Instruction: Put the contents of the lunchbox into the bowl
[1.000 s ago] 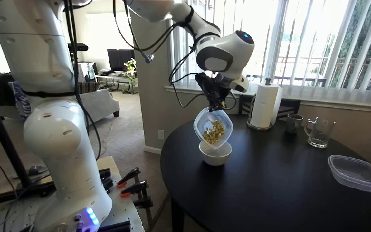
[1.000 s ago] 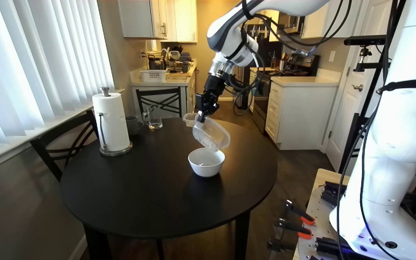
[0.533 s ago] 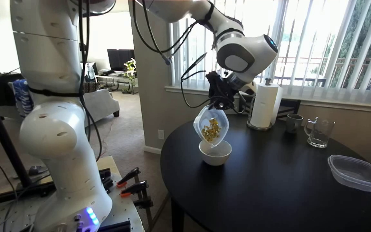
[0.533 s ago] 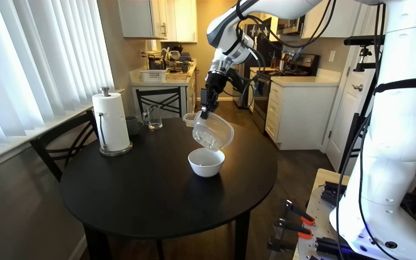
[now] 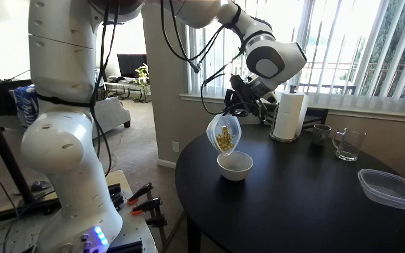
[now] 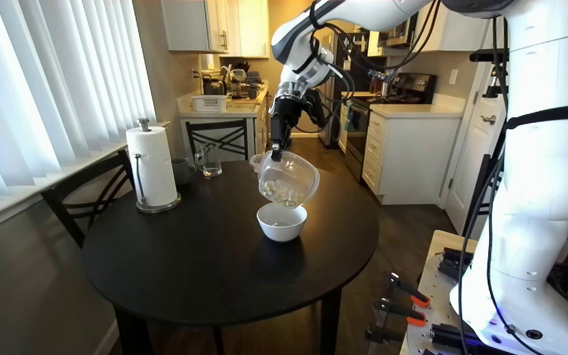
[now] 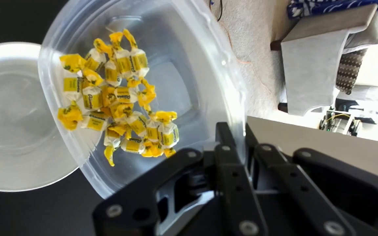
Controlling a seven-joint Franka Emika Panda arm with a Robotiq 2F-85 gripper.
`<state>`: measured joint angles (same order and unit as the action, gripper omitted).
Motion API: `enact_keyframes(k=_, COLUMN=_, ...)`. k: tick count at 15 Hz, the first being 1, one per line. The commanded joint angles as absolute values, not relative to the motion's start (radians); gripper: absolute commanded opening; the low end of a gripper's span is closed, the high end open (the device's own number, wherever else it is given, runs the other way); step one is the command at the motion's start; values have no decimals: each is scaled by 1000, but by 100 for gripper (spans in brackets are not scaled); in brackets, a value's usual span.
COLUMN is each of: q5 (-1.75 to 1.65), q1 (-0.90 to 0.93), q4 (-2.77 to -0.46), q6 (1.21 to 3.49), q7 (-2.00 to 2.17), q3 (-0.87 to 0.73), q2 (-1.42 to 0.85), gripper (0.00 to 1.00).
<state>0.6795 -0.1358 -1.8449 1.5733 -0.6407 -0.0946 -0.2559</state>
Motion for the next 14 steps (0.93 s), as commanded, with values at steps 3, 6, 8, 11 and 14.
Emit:
enact_keyframes(k=3, q5=684, q1=-198, q4=-1684, q6=1364, q7=-678, q3=-81, q2=-366, gripper=6)
enact_keyframes(k=6, q5=680, q1=-222, q4=-1605, q6=1292, q7=-695, q3=-76, q2=-421, gripper=6)
enact_keyframes(k=8, q5=678, q1=-234, q4=-1544, q6=1245, q7=-704, q3=-68, q2=-464, gripper=6)
enact_keyframes(k=11, q5=674, q1=-243, q4=-1473, q6=1190, q7=-710, q3=-54, q2=-510, gripper=6)
enact_keyframes(k=14, q5=671, q1=-249, q4=-1407, q6=1148, q7=-709, q3=-41, q2=-552, gripper=6)
